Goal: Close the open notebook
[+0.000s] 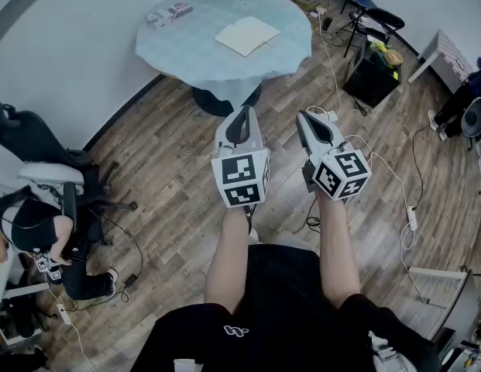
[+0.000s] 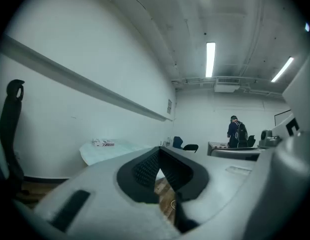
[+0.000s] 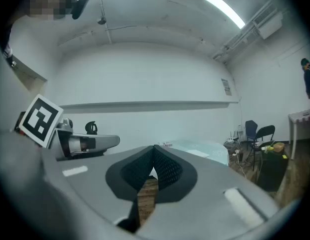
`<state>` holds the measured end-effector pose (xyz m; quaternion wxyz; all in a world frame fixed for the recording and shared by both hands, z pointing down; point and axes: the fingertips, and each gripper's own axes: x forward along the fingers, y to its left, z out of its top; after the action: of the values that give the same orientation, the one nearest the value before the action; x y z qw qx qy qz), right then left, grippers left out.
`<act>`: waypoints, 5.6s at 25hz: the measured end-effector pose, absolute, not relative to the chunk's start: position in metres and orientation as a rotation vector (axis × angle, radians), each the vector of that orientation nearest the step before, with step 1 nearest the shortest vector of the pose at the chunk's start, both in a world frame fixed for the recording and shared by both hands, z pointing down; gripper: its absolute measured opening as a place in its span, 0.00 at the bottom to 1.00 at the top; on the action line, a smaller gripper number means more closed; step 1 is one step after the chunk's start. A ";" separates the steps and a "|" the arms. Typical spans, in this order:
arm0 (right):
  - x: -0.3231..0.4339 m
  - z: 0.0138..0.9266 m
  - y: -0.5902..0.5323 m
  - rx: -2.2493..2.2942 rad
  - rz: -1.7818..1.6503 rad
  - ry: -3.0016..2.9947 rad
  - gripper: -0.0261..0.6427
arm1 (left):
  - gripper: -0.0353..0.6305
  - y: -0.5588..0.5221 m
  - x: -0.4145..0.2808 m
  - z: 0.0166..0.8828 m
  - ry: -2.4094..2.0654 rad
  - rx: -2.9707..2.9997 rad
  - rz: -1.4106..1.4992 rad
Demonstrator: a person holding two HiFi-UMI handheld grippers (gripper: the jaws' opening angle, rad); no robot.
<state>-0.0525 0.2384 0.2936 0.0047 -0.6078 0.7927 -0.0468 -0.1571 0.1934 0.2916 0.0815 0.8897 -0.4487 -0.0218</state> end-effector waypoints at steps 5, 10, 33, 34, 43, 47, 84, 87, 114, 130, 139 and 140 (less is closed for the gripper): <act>-0.072 0.290 0.231 -1.842 -0.130 2.520 0.05 | 0.06 0.187 -0.176 0.292 -1.353 2.642 -0.071; -0.073 0.286 0.223 -1.858 -0.104 2.505 0.06 | 0.06 0.177 -0.191 0.292 -1.377 2.607 -0.104; 0.023 0.278 0.156 -1.811 0.003 2.358 0.06 | 0.06 0.069 -0.122 0.277 -1.263 2.747 -0.213; 0.036 0.283 0.153 -1.825 -0.032 2.337 0.06 | 0.06 0.063 -0.111 0.279 -1.252 2.748 -0.197; 0.126 0.301 0.097 -1.894 -0.177 2.253 0.06 | 0.06 0.004 -0.027 0.327 -1.184 2.710 -0.042; 0.141 0.336 0.034 -1.877 -0.241 2.315 0.06 | 0.06 -0.042 0.001 0.364 -1.214 2.675 0.047; 0.145 0.469 -0.306 -1.341 0.047 3.366 0.07 | 0.06 -0.288 0.037 0.482 -1.510 2.211 0.318; 0.134 0.493 -0.304 -1.249 0.265 3.533 0.15 | 0.06 -0.286 0.028 0.493 -1.531 2.168 0.321; 0.109 0.622 -0.325 -0.616 2.021 3.816 0.17 | 0.06 -0.265 -0.047 0.534 -1.642 1.956 0.345; 0.125 0.594 -0.331 -1.380 -0.012 3.619 0.10 | 0.06 -0.266 -0.021 0.530 -1.578 2.021 0.357; 0.156 0.586 -0.344 -1.602 -0.695 3.136 0.07 | 0.06 -0.268 -0.009 0.522 -1.559 2.057 0.352; 0.159 0.587 -0.345 -1.618 -0.756 3.086 0.07 | 0.06 -0.268 -0.007 0.523 -1.556 2.058 0.353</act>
<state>0.1585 -0.3451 0.5870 -0.2103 -0.4438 0.8461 -0.2072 -0.0072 -0.2682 0.5228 0.2655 0.7620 -0.5760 0.1305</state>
